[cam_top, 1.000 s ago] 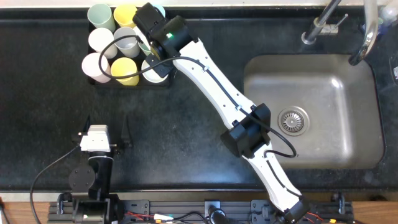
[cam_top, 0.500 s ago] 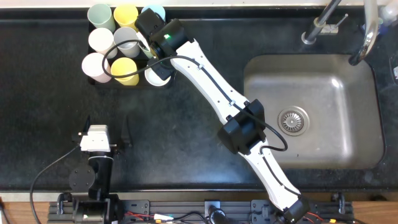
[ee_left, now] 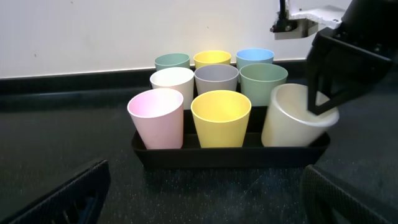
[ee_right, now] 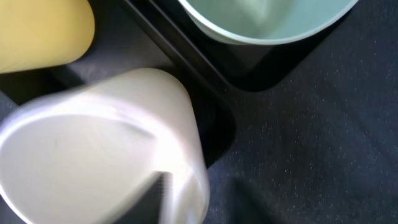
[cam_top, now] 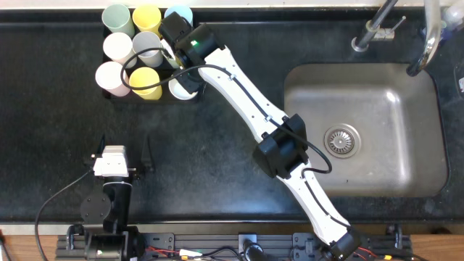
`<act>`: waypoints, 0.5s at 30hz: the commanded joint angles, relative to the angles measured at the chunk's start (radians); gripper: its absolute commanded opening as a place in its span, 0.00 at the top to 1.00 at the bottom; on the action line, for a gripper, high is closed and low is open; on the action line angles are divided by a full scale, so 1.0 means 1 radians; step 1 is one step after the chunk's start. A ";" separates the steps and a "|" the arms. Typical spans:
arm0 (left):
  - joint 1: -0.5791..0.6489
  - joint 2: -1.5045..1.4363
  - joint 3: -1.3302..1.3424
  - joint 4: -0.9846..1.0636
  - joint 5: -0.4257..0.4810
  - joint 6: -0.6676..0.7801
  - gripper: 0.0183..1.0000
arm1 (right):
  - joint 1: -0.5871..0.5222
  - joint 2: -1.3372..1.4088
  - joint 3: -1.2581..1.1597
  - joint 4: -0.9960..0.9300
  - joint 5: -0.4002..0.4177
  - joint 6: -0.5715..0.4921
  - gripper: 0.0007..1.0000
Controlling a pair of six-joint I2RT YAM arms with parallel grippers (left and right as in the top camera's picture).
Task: Store Cups
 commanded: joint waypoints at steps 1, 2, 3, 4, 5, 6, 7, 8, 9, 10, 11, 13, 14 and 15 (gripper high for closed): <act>-0.001 -0.010 -0.001 -0.005 -0.002 0.019 0.00 | -0.003 0.020 0.025 0.020 -0.007 0.003 0.00; -0.001 -0.010 -0.001 -0.005 -0.002 0.019 0.00 | -0.008 0.018 0.027 0.027 -0.002 0.019 0.00; -0.001 -0.010 -0.001 -0.005 -0.002 0.019 0.00 | -0.010 0.017 0.029 0.032 0.002 0.031 0.00; -0.001 -0.010 -0.001 -0.005 -0.002 0.019 0.00 | -0.014 0.016 0.036 0.034 0.009 0.041 0.00; -0.001 -0.010 -0.001 -0.005 -0.002 0.019 0.00 | -0.018 0.014 0.046 0.034 0.023 0.053 0.00; -0.001 -0.010 -0.001 -0.005 -0.002 0.018 0.00 | -0.023 0.013 0.060 0.034 0.041 0.070 0.00; -0.001 -0.010 -0.001 -0.005 -0.002 0.019 0.00 | -0.031 0.010 0.084 0.034 0.065 0.092 0.00; -0.001 -0.010 -0.001 -0.005 -0.002 0.018 0.00 | -0.036 0.009 0.100 0.035 0.074 0.100 0.00; -0.001 -0.010 -0.001 -0.005 -0.002 0.019 0.00 | -0.045 0.007 0.131 0.037 0.084 0.104 0.00; -0.001 -0.010 -0.001 -0.005 -0.002 0.019 0.00 | -0.051 0.007 0.150 0.038 0.087 0.105 0.00; -0.001 -0.010 -0.001 -0.005 -0.002 0.019 0.00 | -0.060 0.007 0.178 0.038 0.090 0.105 0.00; -0.001 -0.010 -0.001 -0.005 -0.002 0.018 0.00 | -0.085 0.004 0.246 0.038 0.112 0.105 0.00; -0.001 -0.010 -0.001 -0.005 -0.002 0.018 0.00 | -0.096 0.001 0.274 0.037 0.122 0.108 0.00; -0.001 -0.010 -0.001 -0.005 -0.002 0.019 0.00 | -0.105 -0.003 0.295 0.033 0.127 0.108 0.00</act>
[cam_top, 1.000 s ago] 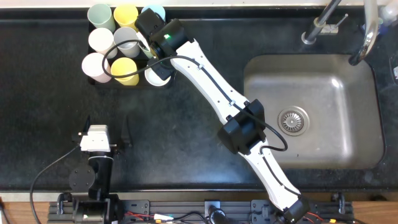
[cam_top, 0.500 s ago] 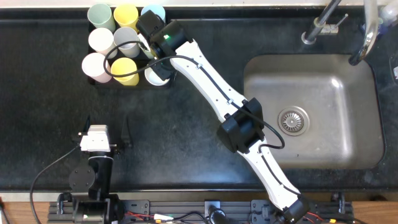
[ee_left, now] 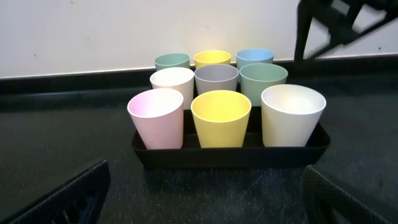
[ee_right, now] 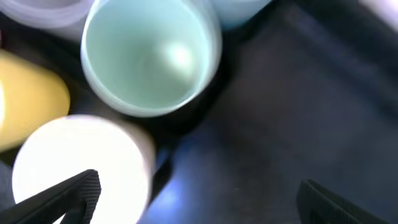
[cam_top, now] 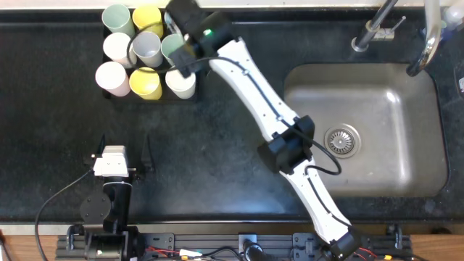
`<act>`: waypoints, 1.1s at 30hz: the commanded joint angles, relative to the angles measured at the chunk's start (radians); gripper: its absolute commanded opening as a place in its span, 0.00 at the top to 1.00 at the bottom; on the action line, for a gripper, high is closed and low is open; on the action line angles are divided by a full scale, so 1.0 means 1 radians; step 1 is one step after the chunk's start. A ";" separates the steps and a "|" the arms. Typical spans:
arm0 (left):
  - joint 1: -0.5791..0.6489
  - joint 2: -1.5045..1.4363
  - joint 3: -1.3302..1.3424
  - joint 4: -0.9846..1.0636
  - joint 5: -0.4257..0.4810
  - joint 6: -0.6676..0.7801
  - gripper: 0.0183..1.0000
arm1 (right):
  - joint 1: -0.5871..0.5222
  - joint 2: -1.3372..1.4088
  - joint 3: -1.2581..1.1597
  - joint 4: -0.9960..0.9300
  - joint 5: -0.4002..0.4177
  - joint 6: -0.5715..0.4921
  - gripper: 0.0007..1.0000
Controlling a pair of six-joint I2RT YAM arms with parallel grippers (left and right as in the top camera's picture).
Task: Store Cups
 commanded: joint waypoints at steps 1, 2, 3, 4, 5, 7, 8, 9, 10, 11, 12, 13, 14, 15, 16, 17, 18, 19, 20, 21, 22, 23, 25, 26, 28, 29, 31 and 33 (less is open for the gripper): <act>-0.001 -0.010 -0.001 -0.005 -0.002 0.018 0.00 | -0.056 -0.020 0.145 -0.006 0.060 0.027 0.00; -0.001 -0.010 -0.001 -0.005 -0.002 0.019 0.00 | -0.068 -0.028 0.164 -0.012 0.060 0.027 0.00; -0.001 -0.010 -0.001 -0.005 -0.002 0.019 0.00 | -0.093 -0.052 0.196 -0.028 0.061 0.027 0.00; -0.001 -0.010 -0.001 -0.005 -0.002 0.018 0.00 | -0.114 -0.076 0.211 -0.041 0.071 0.027 0.00; -0.001 -0.010 -0.001 -0.005 -0.002 0.019 0.00 | -0.133 -0.099 0.217 -0.053 0.086 0.027 0.00; -0.001 -0.010 -0.001 -0.005 -0.002 0.019 0.00 | -0.218 -0.193 0.216 -0.121 0.148 0.064 0.00; -0.001 -0.010 -0.001 -0.005 -0.002 0.019 0.00 | -0.245 -0.220 0.215 -0.146 0.164 0.082 0.00; -0.001 -0.010 -0.001 -0.005 -0.002 0.018 0.00 | -0.284 -0.258 0.206 -0.174 0.175 0.103 0.00; -0.001 -0.010 -0.001 -0.005 -0.002 0.019 0.00 | -0.364 -0.348 0.149 -0.188 0.175 0.132 0.00; -0.001 -0.010 -0.001 -0.005 -0.002 0.018 0.00 | -0.410 -0.409 0.093 -0.190 0.172 0.159 0.00; -0.001 -0.010 -0.001 -0.005 -0.002 0.019 0.00 | -0.449 -0.465 0.037 -0.196 0.166 0.178 0.00; -0.001 -0.010 -0.001 -0.005 -0.002 0.019 0.00 | -0.488 -0.526 -0.029 -0.201 0.158 0.192 0.00; -0.001 -0.010 -0.001 -0.005 -0.002 0.019 0.00 | -0.535 -0.617 -0.136 -0.205 0.138 0.202 0.00; -0.001 -0.010 -0.001 -0.005 -0.002 0.019 0.00 | -0.566 -0.689 -0.223 -0.214 0.109 0.202 0.00; -0.001 -0.010 -0.001 -0.005 -0.002 0.019 0.00 | -0.591 -0.754 -0.304 -0.228 0.066 0.202 0.00; -0.001 -0.010 -0.001 -0.005 -0.002 0.019 0.00 | -0.617 -0.834 -0.409 -0.241 0.004 0.197 0.00; -0.001 -0.010 -0.001 -0.005 -0.002 0.019 0.00 | -0.632 -0.906 -0.508 -0.247 -0.053 0.180 0.00; -0.001 -0.010 -0.001 -0.005 -0.002 0.018 0.00 | -0.638 -0.960 -0.583 -0.248 -0.091 0.159 0.00; -0.001 -0.010 -0.001 -0.005 -0.002 0.018 0.00 | -0.639 -1.039 -0.695 -0.243 -0.137 0.125 0.00; -0.001 -0.010 -0.001 -0.005 -0.002 0.019 0.00 | -0.632 -1.146 -0.865 -0.211 -0.176 0.072 0.00; -0.001 -0.010 -0.001 -0.005 -0.002 0.019 0.00 | -0.626 -1.199 -0.932 -0.190 -0.178 0.056 0.00; -0.001 -0.010 -0.001 -0.005 -0.002 0.019 0.00 | -0.615 -1.282 -1.055 -0.142 -0.172 0.031 0.00; -0.001 -0.010 -0.001 -0.005 -0.002 0.019 0.00 | -0.610 -1.470 -1.332 -0.007 -0.165 0.002 0.00; -0.001 -0.010 -0.001 -0.005 -0.002 0.019 0.00 | -0.610 -1.552 -1.451 0.071 -0.152 -0.001 0.00; -0.001 -0.010 -0.001 -0.005 -0.002 0.019 0.00 | -0.610 -1.731 -1.696 0.228 -0.116 0.000 0.00; -0.001 -0.010 -0.001 -0.005 -0.002 0.019 0.00 | -0.610 -1.809 -1.797 0.305 -0.094 0.000 0.00; -0.001 -0.010 -0.001 -0.005 -0.002 0.019 0.00 | -0.610 -1.987 -2.009 0.488 0.000 0.000 0.00; -0.001 -0.010 -0.001 -0.005 -0.002 0.019 0.00 | -0.610 -2.164 -2.189 0.689 0.090 -0.001 0.00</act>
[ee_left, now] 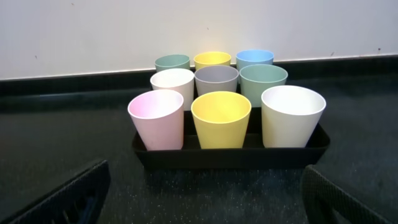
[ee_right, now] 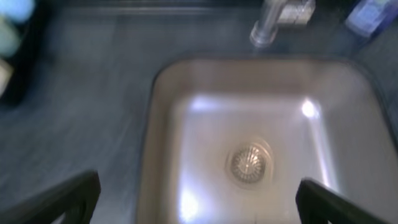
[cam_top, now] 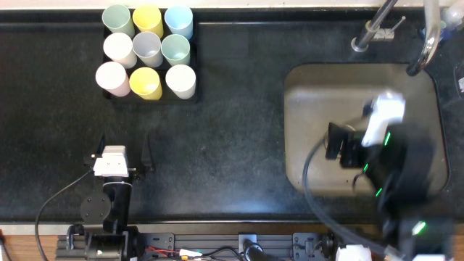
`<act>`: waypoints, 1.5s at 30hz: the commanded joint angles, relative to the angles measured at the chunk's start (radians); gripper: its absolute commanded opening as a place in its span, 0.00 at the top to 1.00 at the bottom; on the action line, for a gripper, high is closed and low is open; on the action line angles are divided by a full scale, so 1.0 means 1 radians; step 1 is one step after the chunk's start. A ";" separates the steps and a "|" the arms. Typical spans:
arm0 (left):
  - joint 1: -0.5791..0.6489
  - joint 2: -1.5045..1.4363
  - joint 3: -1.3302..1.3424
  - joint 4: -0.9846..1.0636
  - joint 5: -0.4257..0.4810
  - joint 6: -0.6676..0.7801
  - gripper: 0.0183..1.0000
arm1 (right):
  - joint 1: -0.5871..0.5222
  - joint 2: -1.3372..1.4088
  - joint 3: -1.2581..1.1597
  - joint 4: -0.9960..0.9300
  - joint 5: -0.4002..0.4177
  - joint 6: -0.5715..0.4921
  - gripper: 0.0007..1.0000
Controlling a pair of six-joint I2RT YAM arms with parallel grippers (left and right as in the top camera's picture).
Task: Store Cups
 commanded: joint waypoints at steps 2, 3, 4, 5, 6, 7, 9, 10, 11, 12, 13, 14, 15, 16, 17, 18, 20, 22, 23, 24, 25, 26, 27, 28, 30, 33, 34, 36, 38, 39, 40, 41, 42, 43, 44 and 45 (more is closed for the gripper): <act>-0.001 -0.008 -0.001 -0.004 -0.002 0.016 0.00 | 0.003 -0.387 -0.372 0.380 0.229 -0.022 0.00; -0.001 -0.008 -0.001 -0.004 -0.002 0.016 0.00 | 0.003 -0.439 -0.421 0.456 0.252 -0.021 0.00; -0.001 -0.008 -0.001 -0.004 -0.002 0.016 0.00 | 0.004 -0.480 -0.460 0.513 0.265 -0.021 0.00; -0.001 -0.008 -0.001 -0.004 -0.002 0.016 0.00 | 0.004 -0.533 -0.504 0.567 0.263 -0.021 0.00; -0.001 -0.008 -0.001 -0.004 -0.002 0.016 0.00 | 0.004 -0.555 -0.522 0.582 0.264 -0.021 0.00; -0.001 -0.008 -0.001 -0.004 -0.002 0.016 0.00 | 0.004 -0.577 -0.542 0.595 0.263 -0.021 0.00; -0.001 -0.008 -0.001 -0.004 -0.002 0.016 0.00 | 0.004 -0.612 -0.586 0.619 0.264 -0.021 0.00; -0.001 -0.008 -0.001 -0.004 -0.002 0.016 0.00 | 0.004 -0.623 -0.608 0.637 0.263 -0.021 0.00; -0.001 -0.008 -0.001 -0.004 -0.002 0.016 0.00 | 0.004 -0.633 -0.637 0.666 0.263 -0.021 0.00; -0.001 -0.008 -0.001 -0.004 -0.002 0.016 0.00 | 0.004 -0.637 -0.655 0.688 0.264 -0.021 0.00; -0.001 -0.008 -0.001 -0.004 -0.002 0.016 0.00 | 0.006 -0.639 -0.697 0.750 0.264 -0.021 0.00; -0.001 -0.008 -0.001 -0.004 -0.002 0.016 0.00 | 0.007 -0.639 -0.747 0.825 0.264 -0.021 0.00; -0.001 -0.008 -0.001 -0.004 -0.002 0.016 0.00 | 0.010 -0.639 -0.771 0.859 0.264 -0.022 0.00; -0.001 -0.008 -0.001 -0.004 -0.002 0.016 0.00 | 0.012 -0.639 -0.791 0.883 0.263 -0.021 0.00; -0.001 -0.008 -0.001 -0.004 -0.002 0.016 0.00 | 0.013 -0.639 -0.816 0.904 0.263 -0.021 0.00; -0.001 -0.008 -0.001 -0.004 -0.002 0.016 0.00 | 0.014 -0.639 -0.838 0.908 0.263 -0.021 0.00; -0.001 -0.008 -0.001 -0.004 -0.002 0.016 0.00 | 0.013 -0.639 -0.867 0.892 0.263 -0.021 0.00; -0.001 -0.008 -0.001 -0.004 -0.002 0.016 0.00 | 0.013 -0.639 -0.901 0.869 0.263 -0.021 0.00; -0.001 -0.008 -0.001 -0.004 -0.002 0.016 0.00 | 0.013 -0.637 -0.908 0.880 0.263 -0.021 0.00; -0.001 -0.008 -0.001 -0.004 -0.002 0.016 0.00 | 0.013 -0.637 -0.909 0.886 0.263 -0.021 0.00; -0.001 -0.008 -0.001 -0.004 -0.002 0.016 0.00 | 0.013 -0.637 -0.910 0.885 0.263 -0.021 0.00; -0.001 -0.008 -0.001 -0.004 -0.002 0.016 0.00 | 0.013 -0.637 -0.911 0.886 0.264 -0.021 0.00; -0.001 -0.008 -0.001 -0.004 -0.002 0.016 0.00 | 0.013 -0.637 -0.911 0.886 0.263 -0.021 0.00; -0.001 -0.008 -0.001 -0.004 -0.002 0.016 0.00 | 0.013 -0.637 -0.911 0.886 0.263 -0.021 0.00; -0.001 -0.008 -0.001 -0.004 -0.002 0.016 0.00 | 0.013 -0.637 -0.911 0.886 0.263 -0.021 0.00; -0.001 -0.008 -0.001 -0.004 -0.002 0.016 0.00 | 0.013 -0.637 -0.911 0.887 0.263 -0.021 0.00; -0.001 -0.008 -0.001 -0.004 -0.002 0.016 0.00 | 0.013 -0.637 -0.911 0.886 0.264 -0.022 0.00; -0.001 -0.008 -0.001 -0.004 -0.002 0.016 0.00 | 0.013 -0.637 -0.911 0.890 0.269 -0.022 0.00; -0.001 -0.008 -0.001 -0.004 -0.002 0.016 0.00 | 0.013 -0.637 -0.916 0.900 0.271 -0.022 0.00; -0.001 -0.008 -0.001 -0.004 -0.002 0.016 0.00 | 0.013 -0.638 -0.922 0.912 0.270 -0.022 0.00; -0.001 -0.008 -0.001 -0.004 -0.002 0.016 0.00 | 0.013 -0.639 -0.928 0.925 0.269 -0.021 0.00; -0.001 -0.008 -0.001 -0.004 -0.002 0.016 0.00 | 0.013 -0.640 -0.928 0.923 0.249 -0.020 0.00; -0.001 -0.008 -0.001 -0.004 -0.002 0.016 0.00 | 0.013 -0.642 -0.928 0.923 0.225 -0.010 0.00; -0.001 -0.008 -0.001 -0.004 -0.002 0.016 0.00 | 0.013 -0.643 -0.928 0.922 0.198 0.003 0.00; -0.001 -0.008 -0.001 -0.004 -0.002 0.016 0.00 | 0.011 -0.643 -0.928 0.919 0.154 0.014 0.00; -0.001 -0.008 -0.001 -0.004 -0.002 0.016 0.00 | 0.009 -0.644 -0.928 0.915 0.098 0.020 0.00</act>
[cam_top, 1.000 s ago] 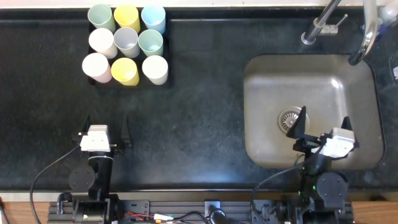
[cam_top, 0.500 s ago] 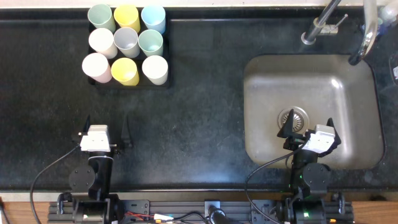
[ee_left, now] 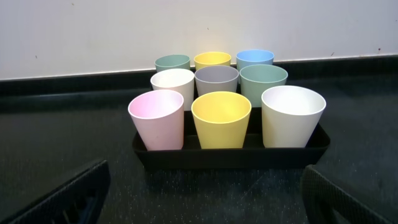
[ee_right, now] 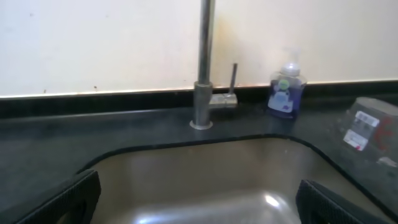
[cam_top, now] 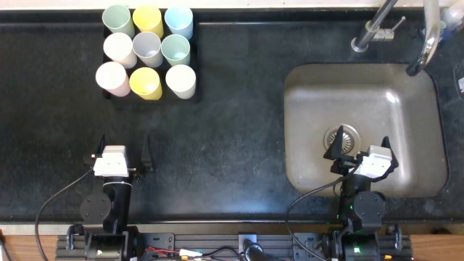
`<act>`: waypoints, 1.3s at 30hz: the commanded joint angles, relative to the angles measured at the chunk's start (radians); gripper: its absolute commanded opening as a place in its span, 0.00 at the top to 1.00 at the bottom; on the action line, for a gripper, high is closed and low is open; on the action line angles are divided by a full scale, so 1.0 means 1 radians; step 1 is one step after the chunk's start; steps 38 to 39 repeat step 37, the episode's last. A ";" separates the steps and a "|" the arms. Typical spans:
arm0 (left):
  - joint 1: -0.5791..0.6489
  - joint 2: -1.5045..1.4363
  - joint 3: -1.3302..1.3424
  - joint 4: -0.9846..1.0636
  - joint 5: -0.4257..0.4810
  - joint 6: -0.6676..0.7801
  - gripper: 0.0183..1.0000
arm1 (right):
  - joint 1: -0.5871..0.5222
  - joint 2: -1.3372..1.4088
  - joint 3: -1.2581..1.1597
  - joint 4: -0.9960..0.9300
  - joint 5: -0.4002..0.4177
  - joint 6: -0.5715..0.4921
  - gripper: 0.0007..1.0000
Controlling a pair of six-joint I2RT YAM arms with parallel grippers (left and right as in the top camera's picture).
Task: Store Cups
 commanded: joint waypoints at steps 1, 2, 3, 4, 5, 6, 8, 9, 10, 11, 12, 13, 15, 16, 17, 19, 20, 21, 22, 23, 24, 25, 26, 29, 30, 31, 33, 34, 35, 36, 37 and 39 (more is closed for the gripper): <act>-0.001 -0.008 -0.001 -0.004 -0.002 0.016 0.00 | 0.003 -0.017 -0.014 -0.008 -0.190 0.039 0.00; -0.001 -0.008 -0.001 -0.004 -0.002 0.016 0.00 | 0.003 -0.019 -0.014 -0.019 -0.230 0.039 0.00; -0.001 -0.008 -0.001 -0.004 -0.002 0.016 0.00 | 0.004 -0.021 -0.014 -0.019 -0.248 0.039 0.00; -0.001 -0.008 -0.001 -0.004 -0.002 0.016 0.00 | 0.004 -0.025 -0.014 -0.020 -0.262 0.039 0.00; -0.001 -0.008 -0.001 -0.004 -0.002 0.016 0.00 | 0.004 -0.028 -0.014 -0.020 -0.261 0.038 0.00; -0.001 -0.008 -0.001 -0.004 -0.001 0.016 0.00 | 0.003 -0.029 -0.014 -0.020 -0.257 0.037 0.00; -0.001 -0.008 -0.001 -0.004 -0.002 0.016 0.00 | 0.004 -0.028 -0.014 -0.021 -0.257 0.037 0.00; -0.001 -0.008 -0.001 -0.004 -0.002 0.016 0.00 | 0.004 -0.028 -0.014 -0.021 -0.257 0.037 0.00; -0.001 -0.008 -0.001 -0.004 -0.002 0.016 0.00 | 0.004 -0.028 -0.014 -0.021 -0.257 0.038 0.00; -0.001 -0.008 -0.001 -0.004 -0.001 0.016 0.00 | 0.004 -0.028 -0.014 -0.021 -0.257 0.038 0.00; -0.001 -0.008 -0.001 -0.004 -0.002 0.016 0.00 | 0.004 -0.028 -0.014 -0.021 -0.257 0.038 0.00; -0.001 -0.008 -0.001 -0.004 -0.002 0.016 0.00 | 0.004 -0.028 -0.014 -0.021 -0.257 0.038 0.00; -0.001 -0.008 -0.001 -0.004 -0.002 0.016 0.00 | 0.004 -0.028 -0.014 -0.021 -0.257 0.038 0.00; -0.001 -0.008 -0.001 -0.004 -0.001 0.016 0.00 | 0.004 -0.028 -0.014 -0.021 -0.257 0.038 0.00; -0.001 -0.008 -0.001 -0.004 -0.001 0.016 0.00 | 0.004 -0.028 -0.014 -0.021 -0.257 0.038 0.00; -0.001 -0.008 -0.001 -0.004 -0.001 0.016 0.00 | 0.004 -0.028 -0.014 -0.021 -0.257 0.038 0.00; -0.001 -0.008 -0.001 -0.004 -0.002 0.016 0.00 | 0.004 -0.028 -0.014 -0.021 -0.257 0.038 0.00; -0.001 -0.008 -0.001 -0.004 -0.002 0.016 0.00 | 0.004 -0.028 -0.014 -0.021 -0.257 0.038 0.00; -0.001 -0.008 -0.001 -0.004 -0.001 0.016 0.00 | 0.004 -0.028 -0.014 -0.021 -0.257 0.038 0.00; -0.001 -0.008 -0.001 -0.004 -0.002 0.016 0.00 | 0.004 -0.028 -0.014 -0.021 -0.257 0.038 0.00; -0.001 -0.008 -0.001 -0.004 -0.002 0.016 0.00 | 0.004 -0.028 -0.014 -0.021 -0.257 0.038 0.00; -0.001 -0.008 -0.001 -0.004 -0.002 0.016 0.00 | 0.004 -0.028 -0.014 -0.021 -0.257 0.038 0.00; -0.001 -0.008 -0.001 -0.004 -0.001 0.016 0.00 | 0.004 -0.028 -0.014 -0.021 -0.257 0.038 0.00; -0.001 -0.008 -0.001 -0.004 -0.002 0.016 0.00 | 0.004 -0.028 -0.014 -0.021 -0.257 0.038 0.00; -0.001 -0.008 -0.001 -0.004 -0.002 0.016 0.00 | 0.004 -0.028 -0.014 -0.021 -0.257 0.037 0.00; -0.001 -0.008 -0.001 -0.004 -0.002 0.016 0.00 | 0.004 -0.028 -0.014 -0.021 -0.257 0.038 0.00; -0.001 -0.008 -0.001 -0.004 -0.001 0.016 0.00 | 0.004 -0.028 -0.014 -0.021 -0.257 0.038 0.00; -0.001 -0.008 -0.001 -0.004 -0.001 0.016 0.00 | 0.004 -0.028 -0.014 -0.021 -0.257 0.038 0.00; -0.001 -0.008 -0.001 -0.004 -0.001 0.016 0.00 | 0.004 -0.028 -0.014 -0.021 -0.257 0.038 0.00; -0.001 -0.008 -0.001 -0.004 -0.002 0.016 0.00 | 0.004 -0.028 -0.014 -0.021 -0.257 0.038 0.00; -0.001 -0.008 -0.001 -0.004 -0.001 0.016 0.00 | 0.004 -0.028 -0.014 -0.021 -0.257 0.038 0.00; -0.001 -0.008 -0.001 -0.004 -0.001 0.016 0.00 | 0.004 -0.028 -0.014 -0.021 -0.257 0.038 0.00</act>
